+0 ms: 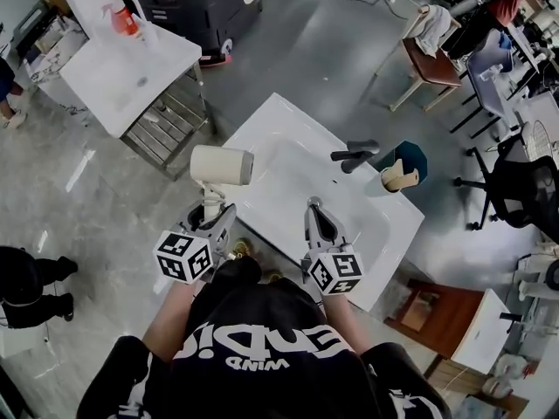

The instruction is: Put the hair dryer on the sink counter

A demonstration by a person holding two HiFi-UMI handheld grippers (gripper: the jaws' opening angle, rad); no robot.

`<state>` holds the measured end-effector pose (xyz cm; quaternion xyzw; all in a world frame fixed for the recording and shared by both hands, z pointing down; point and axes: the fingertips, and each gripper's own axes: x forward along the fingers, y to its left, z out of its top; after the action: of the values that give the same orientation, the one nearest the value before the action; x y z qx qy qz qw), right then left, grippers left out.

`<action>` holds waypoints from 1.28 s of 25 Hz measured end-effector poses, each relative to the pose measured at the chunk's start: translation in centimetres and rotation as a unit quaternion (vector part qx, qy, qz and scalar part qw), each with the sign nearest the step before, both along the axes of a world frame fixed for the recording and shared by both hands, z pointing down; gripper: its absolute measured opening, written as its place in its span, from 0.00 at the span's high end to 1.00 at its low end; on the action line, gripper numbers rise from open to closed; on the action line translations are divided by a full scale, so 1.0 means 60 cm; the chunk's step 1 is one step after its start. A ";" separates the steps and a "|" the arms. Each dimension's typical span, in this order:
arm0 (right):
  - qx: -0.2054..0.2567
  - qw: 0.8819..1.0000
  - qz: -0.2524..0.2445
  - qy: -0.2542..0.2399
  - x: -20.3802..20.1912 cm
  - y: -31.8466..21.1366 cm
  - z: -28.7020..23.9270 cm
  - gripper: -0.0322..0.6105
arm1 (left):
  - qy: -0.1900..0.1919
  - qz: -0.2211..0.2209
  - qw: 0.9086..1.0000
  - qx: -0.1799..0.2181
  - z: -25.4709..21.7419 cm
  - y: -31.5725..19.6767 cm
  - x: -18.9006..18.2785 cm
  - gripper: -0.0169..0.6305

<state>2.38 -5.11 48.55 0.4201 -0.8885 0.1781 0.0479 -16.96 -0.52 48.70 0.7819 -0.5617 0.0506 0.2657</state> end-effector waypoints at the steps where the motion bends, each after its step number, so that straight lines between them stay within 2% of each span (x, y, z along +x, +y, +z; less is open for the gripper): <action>1: 0.001 1.000 0.008 0.001 -0.002 -0.006 0.000 0.91 | 0.000 0.009 1.000 -0.001 0.003 -0.012 -0.003 0.65; 11: 0.002 0.997 0.079 0.007 0.022 -0.035 -0.004 0.91 | 0.012 0.083 0.996 -0.017 0.024 -0.094 0.007 0.65; 21: 0.008 0.996 0.087 -0.004 0.040 -0.075 -0.002 0.91 | -0.006 0.106 0.994 -0.039 0.063 -0.161 0.027 0.65; 32: 0.003 0.995 0.102 -0.007 0.052 -0.104 0.012 0.91 | -0.026 0.145 0.987 -0.068 0.120 -0.233 0.038 0.65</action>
<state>5.49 -11.33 49.24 0.5072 -0.8420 0.1827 0.0218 -14.67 -14.48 55.91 0.8337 -0.4438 0.1470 0.2939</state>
